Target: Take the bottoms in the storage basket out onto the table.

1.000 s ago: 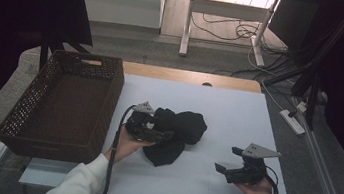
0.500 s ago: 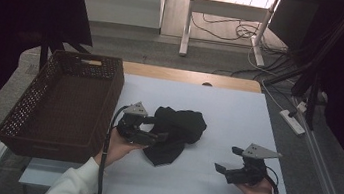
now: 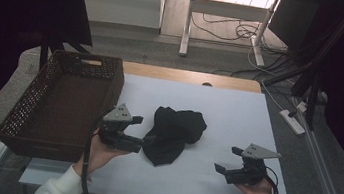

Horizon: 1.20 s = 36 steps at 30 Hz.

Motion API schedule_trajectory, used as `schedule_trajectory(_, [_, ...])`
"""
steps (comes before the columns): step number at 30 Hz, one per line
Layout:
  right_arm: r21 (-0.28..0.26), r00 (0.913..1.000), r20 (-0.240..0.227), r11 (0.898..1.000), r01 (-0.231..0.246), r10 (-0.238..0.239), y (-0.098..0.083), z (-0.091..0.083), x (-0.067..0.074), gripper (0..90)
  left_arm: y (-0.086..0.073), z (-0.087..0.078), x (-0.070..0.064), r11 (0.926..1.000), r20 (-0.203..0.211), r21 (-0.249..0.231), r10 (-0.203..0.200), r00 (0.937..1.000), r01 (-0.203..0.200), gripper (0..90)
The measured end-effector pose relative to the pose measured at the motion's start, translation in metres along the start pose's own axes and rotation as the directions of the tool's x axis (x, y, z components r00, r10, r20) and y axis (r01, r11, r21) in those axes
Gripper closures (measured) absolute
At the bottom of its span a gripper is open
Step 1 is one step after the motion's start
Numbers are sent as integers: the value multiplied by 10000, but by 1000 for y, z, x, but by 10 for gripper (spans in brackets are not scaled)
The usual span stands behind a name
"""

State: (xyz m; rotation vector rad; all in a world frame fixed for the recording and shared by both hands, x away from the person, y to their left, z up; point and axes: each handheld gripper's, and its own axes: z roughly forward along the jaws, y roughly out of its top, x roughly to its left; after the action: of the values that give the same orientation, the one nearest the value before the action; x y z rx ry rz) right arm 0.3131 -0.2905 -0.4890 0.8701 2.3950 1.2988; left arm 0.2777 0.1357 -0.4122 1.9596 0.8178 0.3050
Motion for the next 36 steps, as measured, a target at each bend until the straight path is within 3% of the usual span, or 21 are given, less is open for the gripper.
schedule_trajectory(3, [37, 10000, -34, 10000, 25, -25, 0, 0, 1, 64, -3, -11, 0, 9999, -319, 34, 117, 9994, -116, 215])
schedule_trajectory(8, [72, 10000, -30, 10000, 37, -37, 0, 0, 0, 64, -14, -30, 6, 9998, -571, -122, -174, 9982, 167, 213])
schedule_trajectory(20, [71, 10000, -42, 9999, 87, -87, 0, 0, 1, 64, -35, -72, 24, 9967, -1308, -494, -706, 9889, 646, 210])
schedule_trajectory(32, [-267, 9995, 0, 9992, 307, -307, 3, -5, 3, 64, -66, -106, 42, 9898, -1967, -612, -1387, 9706, 1290, 205])
schedule_trajectory(36, [-280, 9993, 3, 9989, 373, -373, 3, -7, 4, 64, -75, -113, 45, 9864, -1963, -644, -1614, 9672, 1515, 203])
